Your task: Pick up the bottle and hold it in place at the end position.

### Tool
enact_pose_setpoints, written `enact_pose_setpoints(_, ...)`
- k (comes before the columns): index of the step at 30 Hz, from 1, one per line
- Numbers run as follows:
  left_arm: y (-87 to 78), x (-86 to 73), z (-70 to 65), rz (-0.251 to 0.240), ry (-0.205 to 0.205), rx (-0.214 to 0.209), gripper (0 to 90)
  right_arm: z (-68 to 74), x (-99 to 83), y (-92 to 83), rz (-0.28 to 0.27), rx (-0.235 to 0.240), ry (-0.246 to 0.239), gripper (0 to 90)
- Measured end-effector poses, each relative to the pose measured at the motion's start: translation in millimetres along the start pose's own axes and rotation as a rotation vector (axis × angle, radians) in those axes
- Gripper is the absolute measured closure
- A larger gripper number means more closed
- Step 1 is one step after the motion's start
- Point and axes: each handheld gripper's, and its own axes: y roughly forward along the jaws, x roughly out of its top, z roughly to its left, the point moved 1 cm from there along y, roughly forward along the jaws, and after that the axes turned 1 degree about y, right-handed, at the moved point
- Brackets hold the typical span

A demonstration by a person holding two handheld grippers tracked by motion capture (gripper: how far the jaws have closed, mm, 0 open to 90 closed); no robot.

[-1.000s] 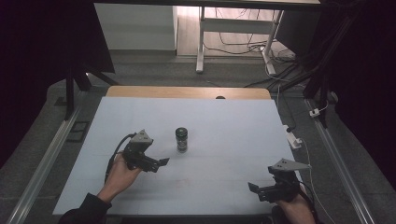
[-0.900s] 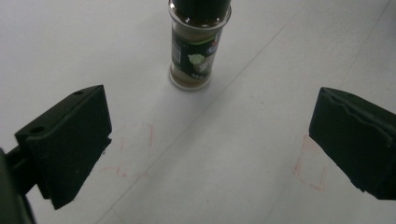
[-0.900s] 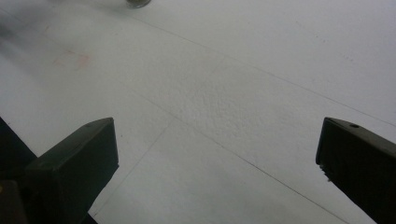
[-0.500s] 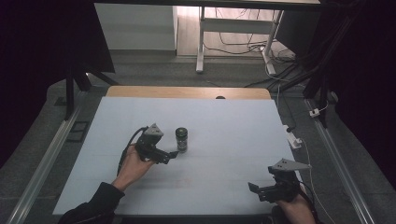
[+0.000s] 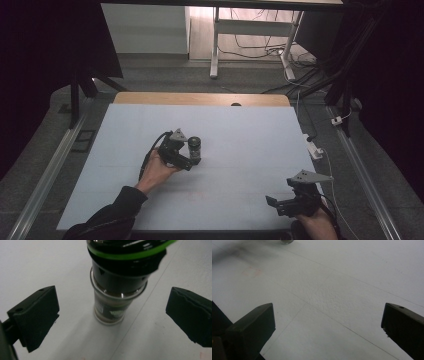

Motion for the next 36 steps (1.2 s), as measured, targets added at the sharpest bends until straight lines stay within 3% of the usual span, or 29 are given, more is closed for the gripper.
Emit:
enact_pose_setpoints(4, 5.4, 0.6, 1.2, 0.008, 0.009, 0.017, 5.4, 0.1, 0.0, 0.0, 0.001, 0.001, -0.002, 0.0)
enact_pose_setpoints(9, 4.8, -1.0, 2.1, 0.0, 0.036, -0.006, 24.5, 0.1, 0.0, 0.0, 0.001, 0.002, -0.003, 0.0)
enact_pose_setpoints(13, 5.5, -0.8, 0.6, -0.006, 0.057, -0.016, 34.4, 0.4, 0.0, 0.2, 0.001, 0.002, -0.004, 0.0)
enact_pose_setpoints(20, 5.2, -0.9, 1.4, -0.008, 0.048, -0.015, 50.8, 0.4, 0.0, 0.3, 0.002, 0.002, -0.007, 0.0)
enact_pose_setpoints(36, 5.1, -0.2, 0.6, 0.001, 0.054, -0.006, 53.3, 0.7, -0.3, -0.2, 0.003, 0.0, -0.009, 0.0)
